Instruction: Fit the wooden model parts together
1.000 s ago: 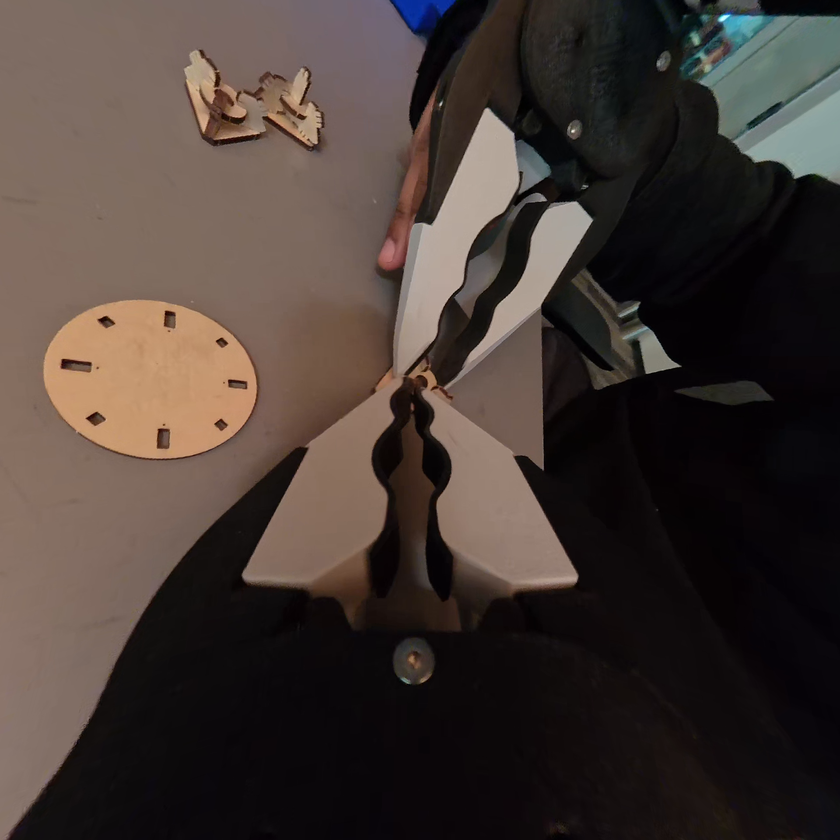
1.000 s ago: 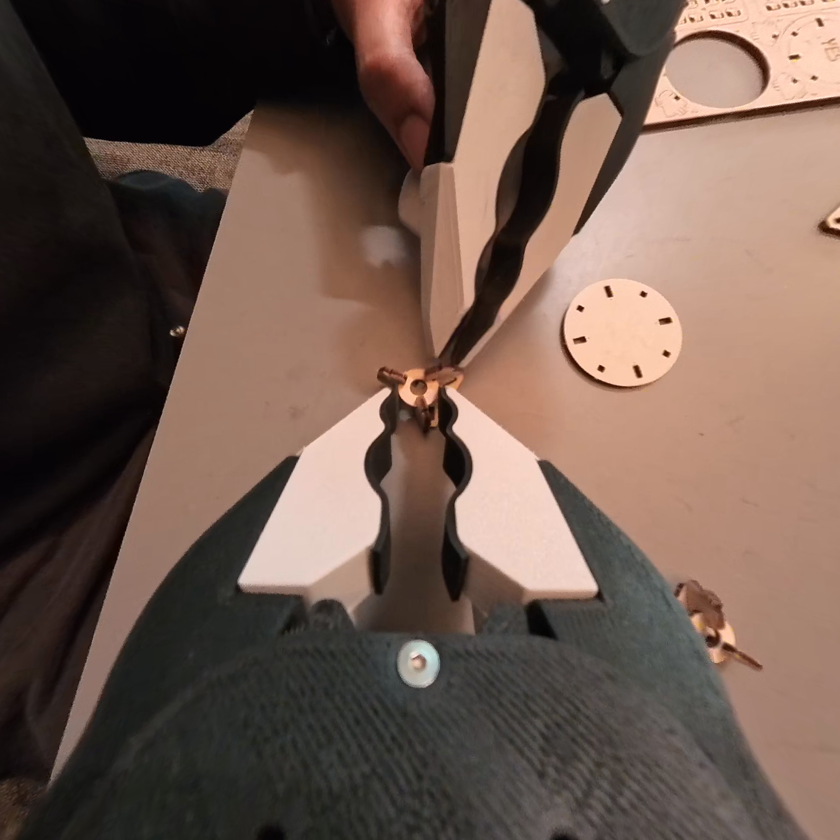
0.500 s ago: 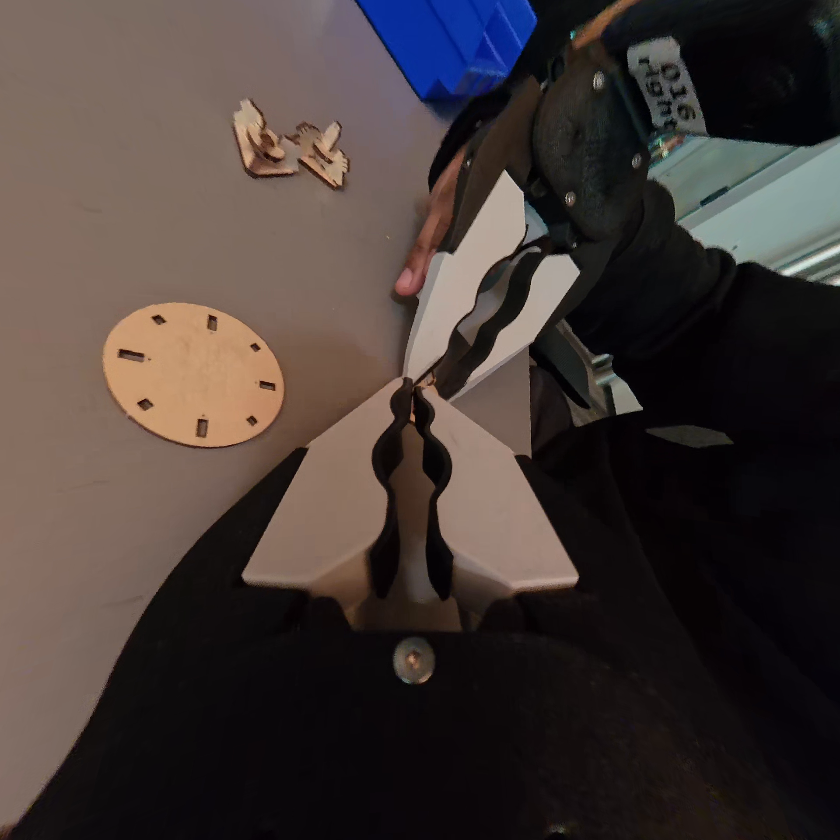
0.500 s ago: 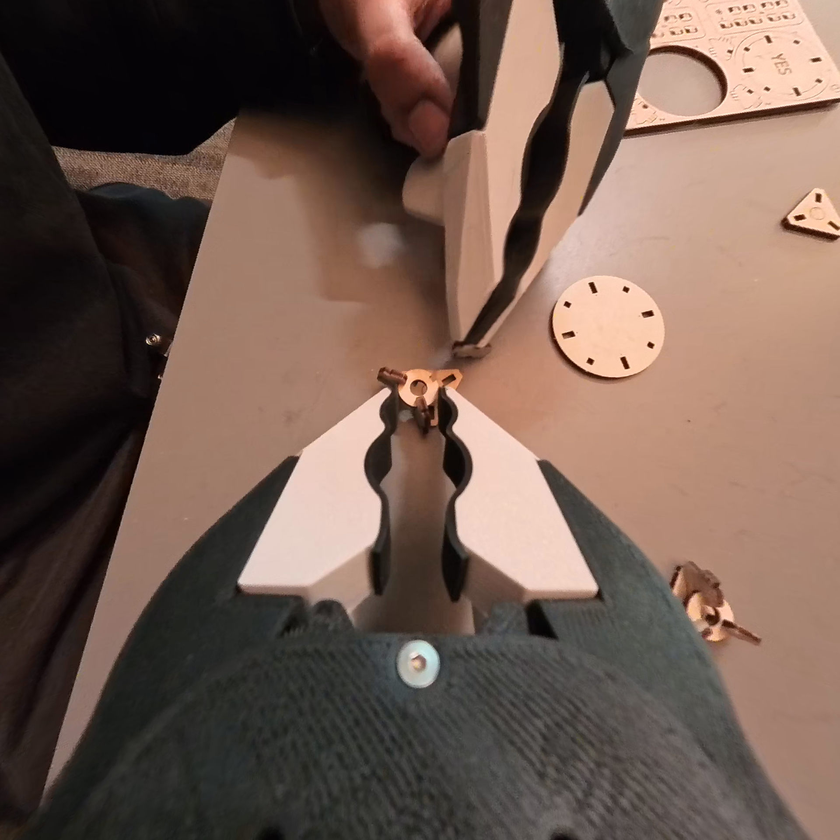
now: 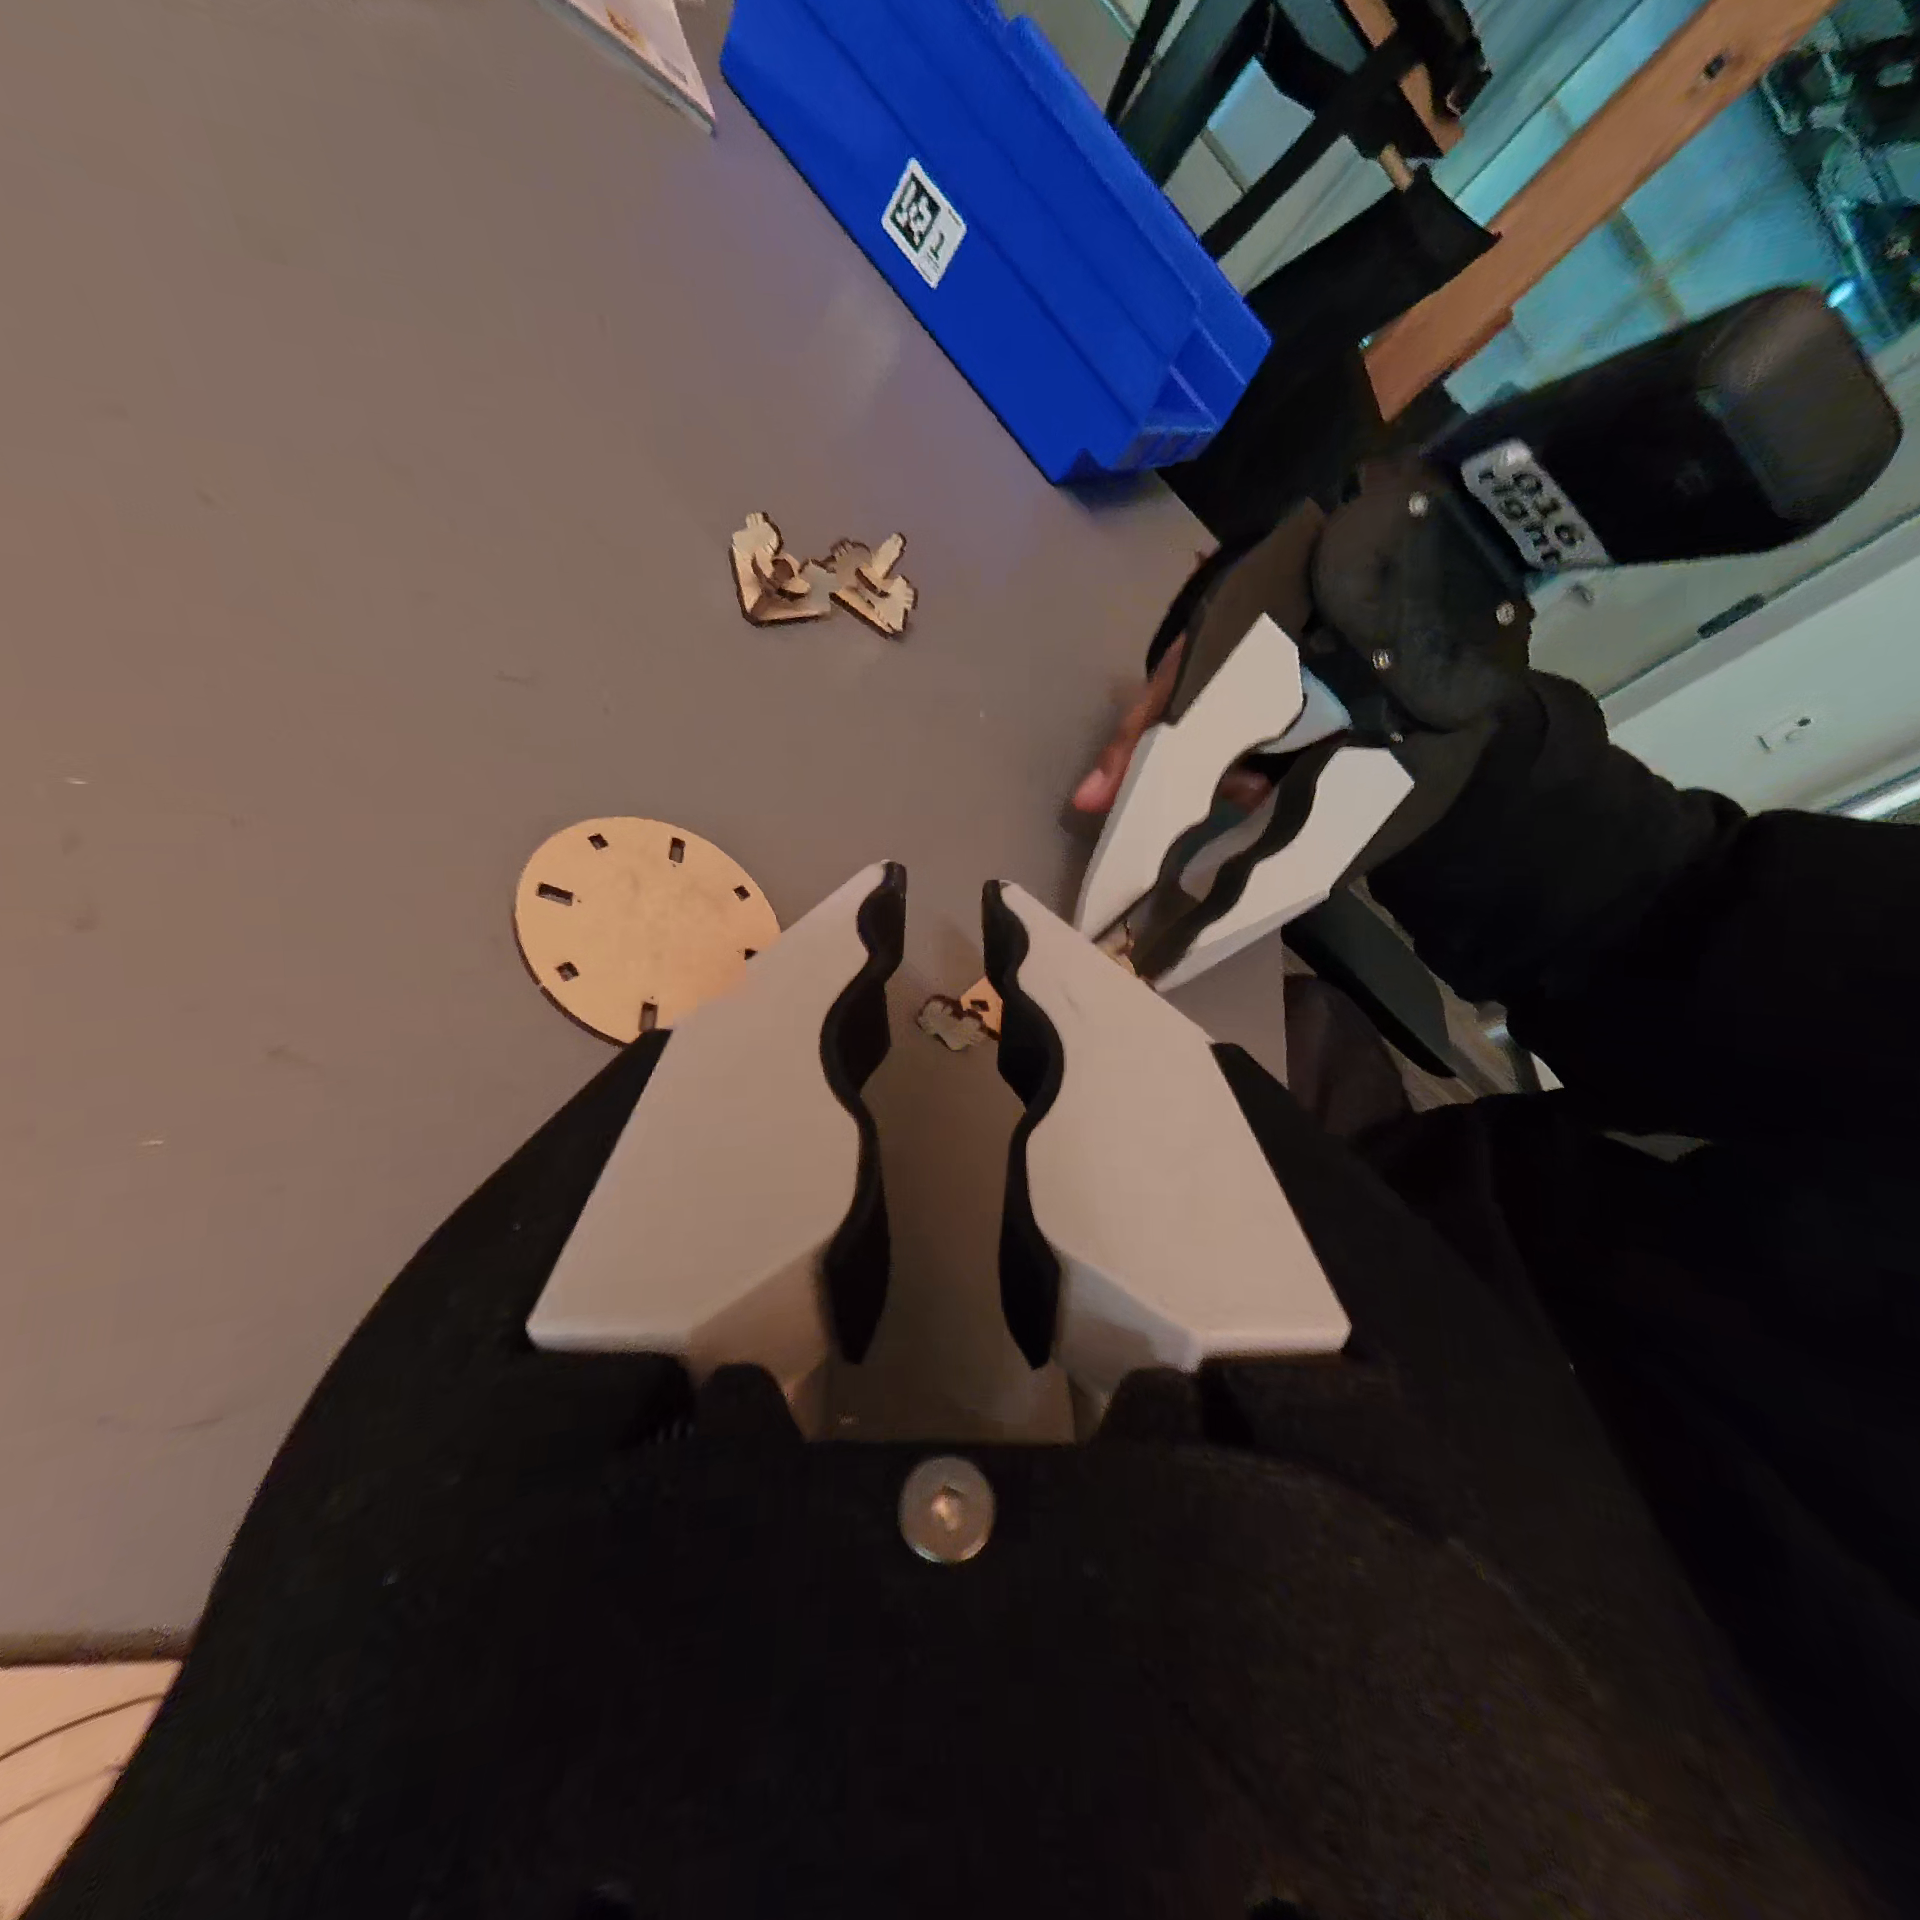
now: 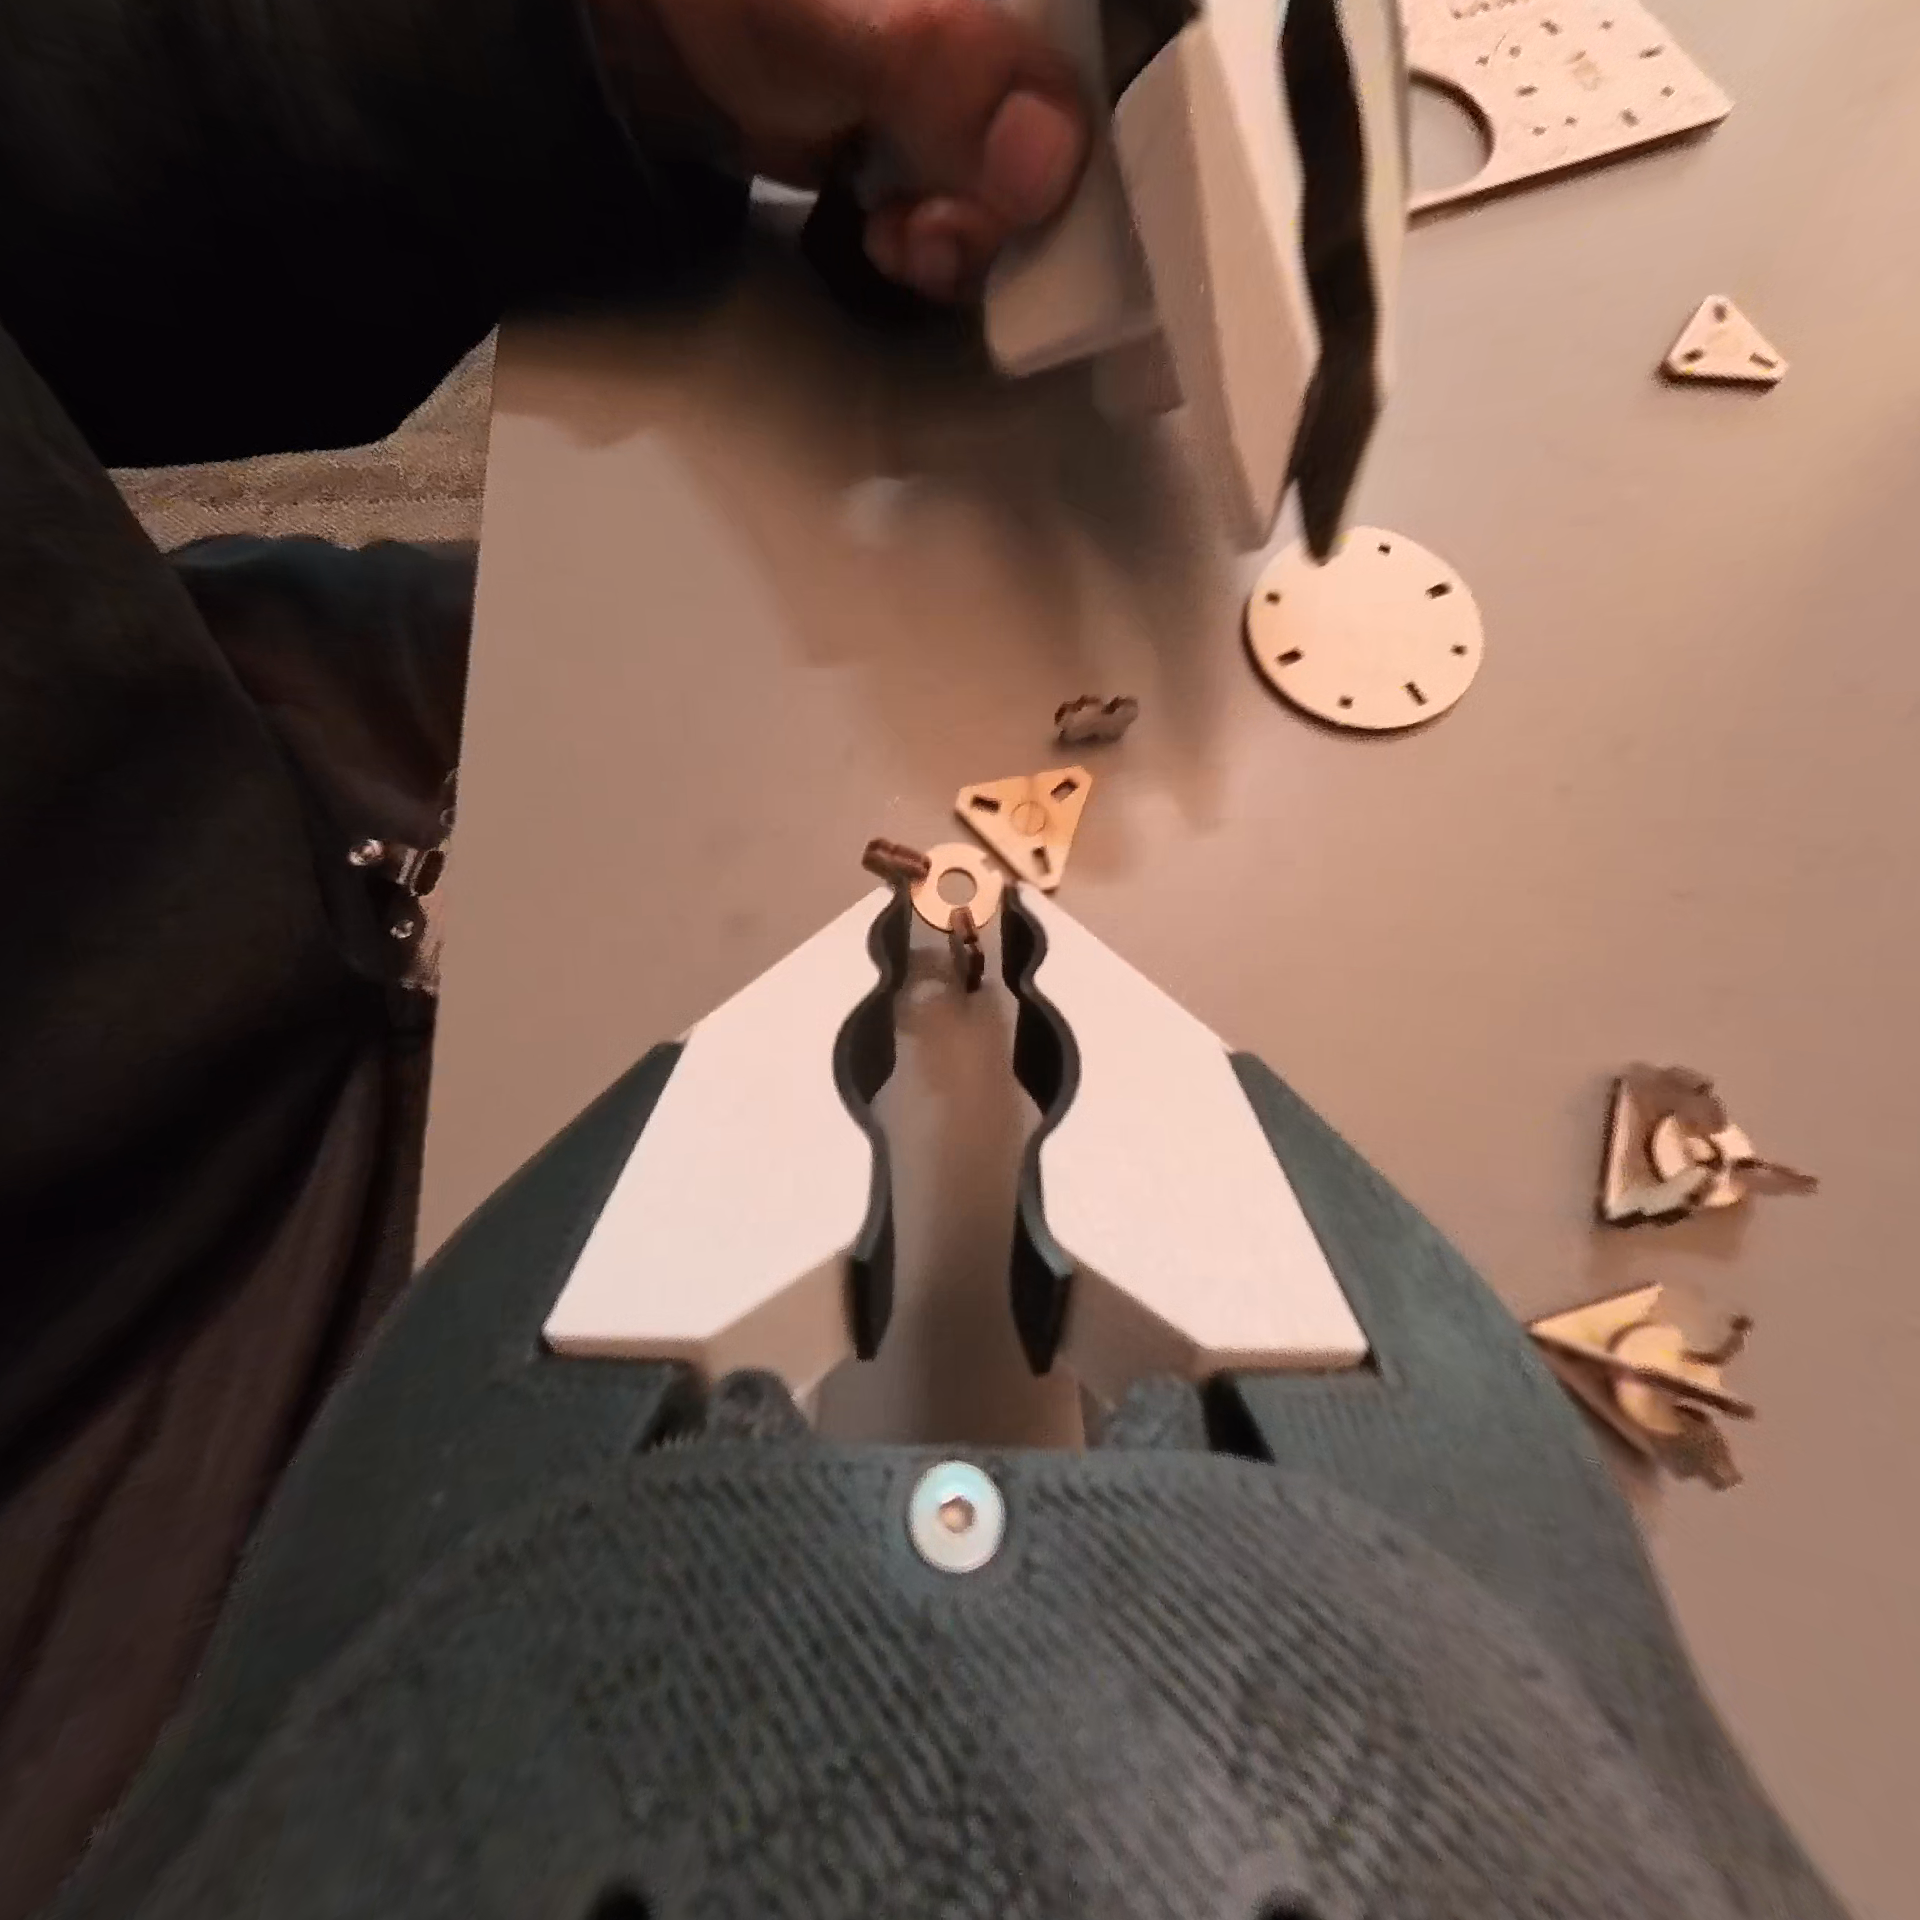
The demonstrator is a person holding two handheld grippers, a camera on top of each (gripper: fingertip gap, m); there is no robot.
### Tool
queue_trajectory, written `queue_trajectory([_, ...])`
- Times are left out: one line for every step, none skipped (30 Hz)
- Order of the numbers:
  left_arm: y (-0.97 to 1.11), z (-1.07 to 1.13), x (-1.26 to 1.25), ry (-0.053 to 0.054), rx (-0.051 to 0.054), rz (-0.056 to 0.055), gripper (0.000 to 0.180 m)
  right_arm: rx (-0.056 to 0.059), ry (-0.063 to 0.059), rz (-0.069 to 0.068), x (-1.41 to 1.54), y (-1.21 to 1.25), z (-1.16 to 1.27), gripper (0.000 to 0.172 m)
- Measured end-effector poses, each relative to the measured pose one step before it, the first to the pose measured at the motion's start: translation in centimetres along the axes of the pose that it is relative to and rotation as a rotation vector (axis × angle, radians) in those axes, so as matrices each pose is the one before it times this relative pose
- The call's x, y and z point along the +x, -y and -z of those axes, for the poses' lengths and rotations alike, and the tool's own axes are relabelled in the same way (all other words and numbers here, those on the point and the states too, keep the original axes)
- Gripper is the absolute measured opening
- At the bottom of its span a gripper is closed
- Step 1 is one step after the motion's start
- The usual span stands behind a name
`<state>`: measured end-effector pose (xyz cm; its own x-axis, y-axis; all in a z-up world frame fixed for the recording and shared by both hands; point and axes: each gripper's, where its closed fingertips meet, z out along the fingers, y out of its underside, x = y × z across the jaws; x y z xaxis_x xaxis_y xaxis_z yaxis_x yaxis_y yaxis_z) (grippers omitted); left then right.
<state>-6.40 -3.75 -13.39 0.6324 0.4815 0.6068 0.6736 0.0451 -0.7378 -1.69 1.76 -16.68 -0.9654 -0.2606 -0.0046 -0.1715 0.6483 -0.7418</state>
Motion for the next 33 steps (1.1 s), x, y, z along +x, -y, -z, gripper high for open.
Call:
queue_trajectory([0.228, 0.145, -0.045, 0.0052, 0.016, -0.006, 0.015, -0.004, 0.004, -0.0062, -0.407, -0.229, 0.01, 0.015])
queue_trajectory([0.217, 0.132, 0.056, -0.0014, 0.0145, -0.0076, 0.015, -0.0017, 0.0019, -0.0041, -0.337, -0.167, 0.002, 0.015])
queue_trajectory([0.183, 0.091, 0.099, -0.0039, 0.0126, -0.0075, 0.015, 0.0015, -0.0022, -0.0009, -0.245, -0.075, 0.014, 0.015])
queue_trajectory([0.143, 0.064, 0.166, -0.0062, 0.0098, -0.0084, 0.015, 0.007, -0.005, 0.0011, -0.138, 0.059, 0.063, 0.015])
queue_trajectory([0.093, 0.016, 0.233, -0.0094, 0.0066, -0.0108, 0.014, 0.0122, -0.0071, 0.0028, -0.059, 0.194, 0.097, 0.015])
queue_trajectory([0.032, -0.019, 0.312, -0.0119, 0.0029, -0.0127, 0.014, 0.0151, -0.0129, 0.0076, 0.052, 0.3, 0.16, 0.015])
queue_trajectory([0.011, -0.06, 0.336, -0.015, 0.0008, -0.01, 0.014, 0.0155, -0.0327, 0.0216, 0.323, 0.42, 0.232, 0.015])
queue_trajectory([-0.006, -0.08, 0.478, -0.0277, 0.0007, -0.0022, 0.013, 0.0132, -0.0721, 0.0516, 0.792, 0.511, 0.372, 0.016])
queue_trajectory([0.013, -0.082, 0.654, -0.0458, 0.0023, 0.0107, 0.012, 0.0078, -0.1063, 0.09, 1.117, 0.561, 0.471, 0.016])
queue_trajectory([0.088, -0.063, 0.714, -0.0574, 0.0083, 0.0264, 0.011, 0.0107, -0.1029, 0.1085, 0.985, 0.685, 0.501, 0.016])
queue_trajectory([0.157, -0.052, 0.646, -0.0597, 0.0134, 0.038, 0.012, 0.019, -0.0785, 0.0942, 0.714, 0.832, 0.46, 0.015])
queue_trajectory([0.094, -0.073, 0.599, -0.0608, 0.0117, 0.044, 0.013, 0.0112, -0.0582, 0.0653, 0.603, 0.718, 0.34, 0.015])
queue_trajectory([-0.016, -0.122, 0.569, -0.0594, 0.0045, 0.0451, 0.016, -0.005, -0.0351, 0.0392, 0.435, 0.45, 0.197, 0.015])
queue_trajectory([-0.101, -0.165, 0.515, -0.0531, -0.0008, 0.0412, 0.018, -0.0132, -0.0151, 0.0241, 0.224, 0.241, 0.096, 0.015])
queue_trajectory([-0.081, -0.222, 0.484, -0.0451, -0.0011, 0.0305, 0.02, -0.0132, -0.0113, 0.0201, 0.16, 0.176, 0.052, 0.015])
queue_trajectory([-0.069, -0.257, 0.383, -0.0333, -0.0002, 0.0189, 0.02, -0.0081, -0.0134, 0.0225, 0.159, 0.177, 0.043, 0.015])
queue_trajectory([-0.067, -0.286, 0.197, -0.0183, -0.0006, 0.0104, 0.021, -0.0024, -0.0093, 0.0231, 0.059, 0.212, 0.017, 0.015])
queue_trajectory([-0.007, -0.291, 0.005, -0.0065, 0.0028, 0.0102, 0.022, -0.0016, -0.0039, 0.0191, -0.016, 0.218, -0.013, 0.015])
queue_trajectory([-0.032, -0.288, -0.062, -0.0052, 0.0018, 0.015, 0.024, -0.0018, -0.0016, 0.0145, -0.031, 0.205, -0.047, 0.015])
queue_trajectory([-0.073, -0.264, -0.142, -0.0037, -0.0007, 0.0182, 0.025, -0.0006, 0.0003, 0.0123, -0.068, 0.217, -0.07, 0.015])
queue_trajectory([-0.099, -0.264, -0.129, -0.0027, -0.0022, 0.0146, 0.025, -0.0014, 0.0019, 0.0116, -0.072, 0.187, -0.074, 0.015])
queue_trajectory([-0.105, -0.249, -0.084, -0.0015, -0.0041, 0.0079, 0.025, -0.0038, 0.0022, 0.0116, -0.088, 0.138, -0.081, 0.015])
queue_trajectory([-0.115, -0.234, 0.01, -0.0029, -0.006, 0.0008, 0.025, -0.0057, 0.0025, 0.0114, -0.072, 0.081, -0.084, 0.015])
queue_trajectory([-0.105, -0.211, 0.042, -0.0029, -0.0075, -0.0026, 0.024, -0.0074, 0.0024, 0.0095, -0.057, 0.031, -0.083, 0.015])
queue_trajectory([-0.116, -0.169, -0.023, 0.0012, -0.0073, -0.0024, 0.021, -0.0062, 0.0022, 0.0064, -0.025, 0.014, -0.069, 0.015])
queue_trajectory([-0.078, -0.122, -0.128, 0.007, -0.0053, -0.0013, 0.015, -0.0024, 0.0019, 0.0028, 0.009, 0.031, -0.034, 0.015])
queue_trajectory([-0.068, -0.062, -0.101, 0.005, -0.0037, -0.0025, 0.007, -0.0013, 0.0013, -0.0001, 0.042, 0.024, -0.025, 0.015])
queue_trajectory([0.059, -0.003, 0.087, -0.0068, 0.0033, 0.0015, 0.005, -0.0025, 0.0007, -0.0022, 0.076, -0.012, -0.019, 0.015])
queue_trajectory([0.12, 0.039, 0.151, -0.0104, 0.0072, 0.0008, 0.003, -0.0011, -0.0005, -0.0038, 0.099, -0.007, -0.023, 0.016])
queue_trajectory([0.098, 0.058, 0.055, -0.0042, 0.0059, 0.0004, 0.003, 0.0025, -0.0017, -0.0039, 0.098, 0.049, -0.001, 0.016])
queue_trajectory([0.073, 0.05, 0.063, -0.0045, 0.0043, 0.0012, 0.003, 0.003, -0.0014, -0.0032, 0.084, 0.058, -0.006, 0.015])
queue_trajectory([0.04, 0.052, 0.063, -0.0047, 0.0029, 0.0011, 0.002, 0.0013, -0.0002, -0.0027, 0.049, 0.055, -0.022, 0.016])
queue_trajectory([0.02, 0.042, 0.049, -0.0055, 0.0022, 0.004, 0.002, -0.0002, 0.0, -0.0014, 0.034, 0.036, -0.026, 0.016])
